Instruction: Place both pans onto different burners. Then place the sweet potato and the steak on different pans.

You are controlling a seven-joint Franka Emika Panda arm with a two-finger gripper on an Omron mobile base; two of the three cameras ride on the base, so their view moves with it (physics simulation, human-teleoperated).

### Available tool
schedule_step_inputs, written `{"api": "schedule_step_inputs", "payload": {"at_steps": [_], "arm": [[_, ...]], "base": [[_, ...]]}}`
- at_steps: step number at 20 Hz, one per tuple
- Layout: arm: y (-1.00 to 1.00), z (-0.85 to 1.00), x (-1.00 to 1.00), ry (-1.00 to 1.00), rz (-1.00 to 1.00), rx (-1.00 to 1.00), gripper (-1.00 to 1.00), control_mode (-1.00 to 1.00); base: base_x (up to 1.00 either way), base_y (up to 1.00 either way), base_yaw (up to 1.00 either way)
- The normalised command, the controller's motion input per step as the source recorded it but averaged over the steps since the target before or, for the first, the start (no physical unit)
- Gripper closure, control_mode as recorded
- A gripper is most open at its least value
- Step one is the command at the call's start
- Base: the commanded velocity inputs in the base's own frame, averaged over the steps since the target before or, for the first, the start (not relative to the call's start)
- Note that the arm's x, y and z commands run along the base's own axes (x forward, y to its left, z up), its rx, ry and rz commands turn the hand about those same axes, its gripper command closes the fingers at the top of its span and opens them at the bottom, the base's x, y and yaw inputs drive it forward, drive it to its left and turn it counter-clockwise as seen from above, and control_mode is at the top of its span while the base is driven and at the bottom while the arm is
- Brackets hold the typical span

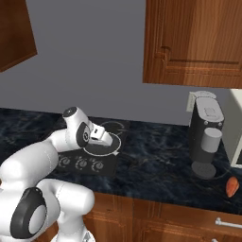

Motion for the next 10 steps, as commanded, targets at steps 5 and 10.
{"api": "schedule_step_inputs", "payload": {"at_steps": [5, 10], "arm": [[0.00, 0.00, 0.00, 0.00, 0.00, 0.00, -1.00, 1.00], [0.00, 0.00, 0.00, 0.00, 0.00, 0.00, -1.00, 1.00]], "base": [[-0.39, 0.00, 0.00], [-0.27, 0.00, 0.00]]}}
